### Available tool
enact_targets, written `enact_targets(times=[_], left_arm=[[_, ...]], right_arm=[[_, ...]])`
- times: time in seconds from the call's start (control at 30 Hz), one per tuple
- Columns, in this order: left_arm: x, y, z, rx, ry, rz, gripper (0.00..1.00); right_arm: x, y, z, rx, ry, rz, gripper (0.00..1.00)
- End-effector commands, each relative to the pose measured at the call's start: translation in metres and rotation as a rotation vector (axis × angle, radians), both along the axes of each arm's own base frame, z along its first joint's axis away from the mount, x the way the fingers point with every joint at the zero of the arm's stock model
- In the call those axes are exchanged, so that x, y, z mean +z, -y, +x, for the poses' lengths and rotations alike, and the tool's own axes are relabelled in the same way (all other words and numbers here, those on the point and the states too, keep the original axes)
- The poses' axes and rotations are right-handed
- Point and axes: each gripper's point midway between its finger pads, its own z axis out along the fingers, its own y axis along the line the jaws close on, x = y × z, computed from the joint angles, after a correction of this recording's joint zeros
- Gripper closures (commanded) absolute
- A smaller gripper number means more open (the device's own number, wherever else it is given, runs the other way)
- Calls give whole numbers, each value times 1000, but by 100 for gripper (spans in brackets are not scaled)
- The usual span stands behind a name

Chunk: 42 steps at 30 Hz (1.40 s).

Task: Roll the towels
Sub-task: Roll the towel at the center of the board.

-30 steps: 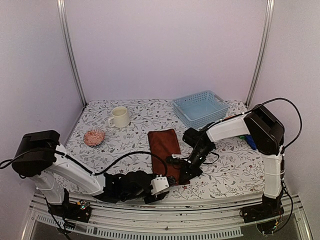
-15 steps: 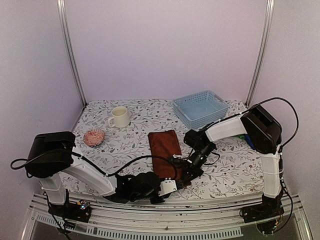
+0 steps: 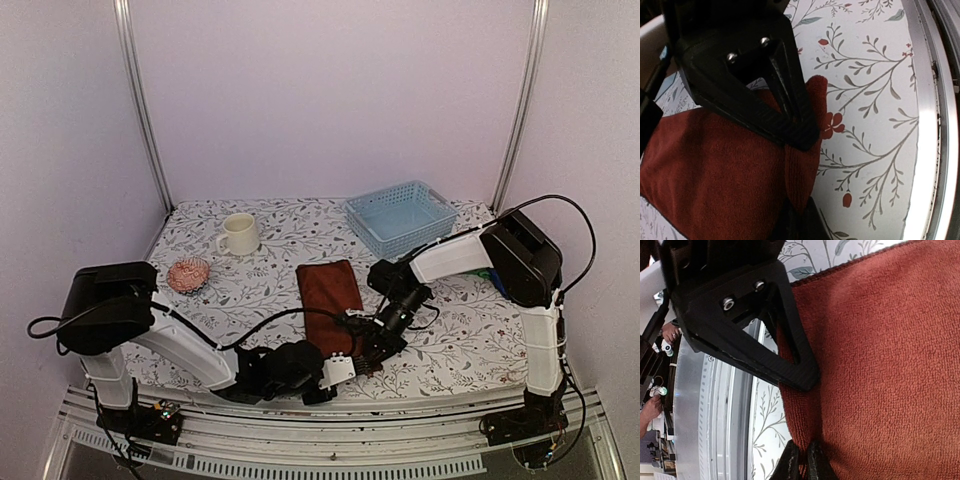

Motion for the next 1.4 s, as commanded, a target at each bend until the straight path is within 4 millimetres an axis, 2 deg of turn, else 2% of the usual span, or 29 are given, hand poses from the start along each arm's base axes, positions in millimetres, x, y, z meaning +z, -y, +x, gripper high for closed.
enact_targets(times=[0.0,0.07,0.1,0.27,0.67,1.1,1.17,1.3,1.37], left_arm=[[1,2,3,4,-63,-19,100],[3,1,2,1,-104,-37,100],[2,0,0,-4,-129,-43,100],[0,-4,1,15,-212,-65,100],[8,-1,7,36,-383,-183,100],[19,-5,19,31,-654,-277,100],[19,-5,18,24,-692,-278,100],[19,-7,17,15,-765,-287,100],[20,-9,16,5,-818,-297,100]], right_arm=[[-1,4,1,-10,-2,-2,84],[6,3,6,-36,28,14,69],[12,2,8,-46,49,32,65],[17,4,9,-67,89,46,51],[8,8,9,-83,114,18,50],[6,7,14,-103,128,5,57],[3,8,14,-106,117,-7,65],[-2,9,14,-119,56,-31,86],[-6,14,11,-127,1,-42,91]])
